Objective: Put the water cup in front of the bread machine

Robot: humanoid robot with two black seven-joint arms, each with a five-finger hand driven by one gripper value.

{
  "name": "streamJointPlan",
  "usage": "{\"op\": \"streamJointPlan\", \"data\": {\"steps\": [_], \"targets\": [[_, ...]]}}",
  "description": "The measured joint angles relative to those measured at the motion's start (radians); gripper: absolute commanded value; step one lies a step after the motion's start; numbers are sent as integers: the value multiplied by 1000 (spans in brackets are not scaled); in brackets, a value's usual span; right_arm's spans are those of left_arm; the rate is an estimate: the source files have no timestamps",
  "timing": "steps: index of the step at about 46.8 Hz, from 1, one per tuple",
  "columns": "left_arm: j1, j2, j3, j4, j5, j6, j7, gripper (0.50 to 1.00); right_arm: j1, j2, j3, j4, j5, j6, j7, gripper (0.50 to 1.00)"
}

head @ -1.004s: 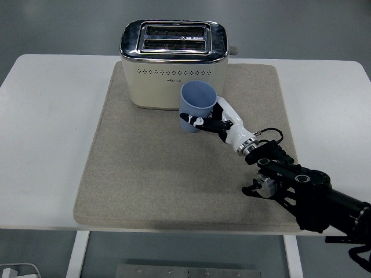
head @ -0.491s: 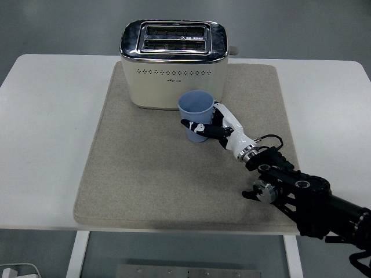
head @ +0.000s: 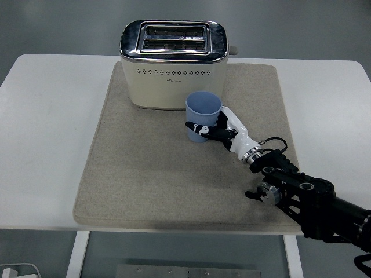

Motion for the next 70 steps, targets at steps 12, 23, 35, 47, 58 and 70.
{"op": "streamJointPlan", "data": {"steps": [12, 23, 35, 47, 58, 70], "targets": [[0, 0, 0, -1, 0, 0, 0, 1000, 0, -40, 1, 17, 1, 0, 0, 909], [0, 0, 0, -1, 0, 0, 0, 1000, -13, -89, 1, 72, 1, 0, 0, 909], [0, 0, 0, -1, 1, 0, 0, 1000, -29, -120, 2, 108, 1, -2, 0, 911], [0, 0, 0, -1, 1, 0, 22, 1000, -34, -145, 2, 143, 1, -7, 0, 911], [0, 0, 0, -7, 0, 0, 25, 1000, -39, -175, 2, 169, 1, -9, 0, 911], [0, 0, 0, -7, 0, 0, 26, 1000, -48, -208, 2, 185, 1, -8, 1, 911]]}}
